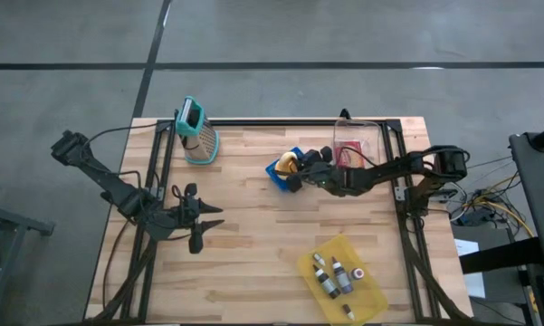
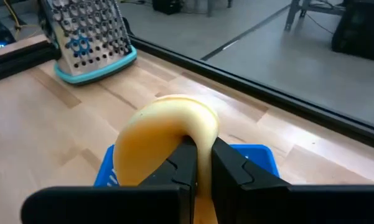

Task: Pick & Place Food Item
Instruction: Stack the orange donut on top of the top orange donut in the blue bin

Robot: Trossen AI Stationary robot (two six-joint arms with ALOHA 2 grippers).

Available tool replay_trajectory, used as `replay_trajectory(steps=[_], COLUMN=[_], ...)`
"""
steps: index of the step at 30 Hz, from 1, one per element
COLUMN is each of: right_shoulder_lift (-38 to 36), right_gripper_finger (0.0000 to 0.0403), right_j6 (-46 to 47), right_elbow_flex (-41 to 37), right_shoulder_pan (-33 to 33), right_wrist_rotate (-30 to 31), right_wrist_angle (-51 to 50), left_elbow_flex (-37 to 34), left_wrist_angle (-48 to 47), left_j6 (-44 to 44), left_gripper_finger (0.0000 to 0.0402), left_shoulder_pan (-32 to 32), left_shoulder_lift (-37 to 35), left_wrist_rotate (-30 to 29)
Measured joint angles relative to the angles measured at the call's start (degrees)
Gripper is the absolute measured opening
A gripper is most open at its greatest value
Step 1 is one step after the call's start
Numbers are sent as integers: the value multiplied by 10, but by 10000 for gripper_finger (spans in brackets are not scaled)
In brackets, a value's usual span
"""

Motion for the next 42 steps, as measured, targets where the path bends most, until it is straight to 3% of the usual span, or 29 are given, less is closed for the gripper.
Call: replay_trajectory(steps=[5,13,32,42], right_shoulder_lift=[-1,-1,-1,-1], right_gripper_finger=[22,22,23,50], right_j6=[9,136,142,170], right_elbow_flex=[19,41,48,47], right_shoulder_pan=[3,2,3,2], right_wrist_rotate=[2,2,-13,-13], right_wrist_angle=[-7,-118,-122,-136], left_elbow_flex=[0,0,0,0], left_wrist_angle=[0,0,0,0], left_j6=[0,0,0,0], left_gripper_finger=[149,149,149,149], left_shoulder_pan=[0,0,0,0], left_shoulder_lift=[0,0,0,0], left_wrist_rotate=[0,0,0,0])
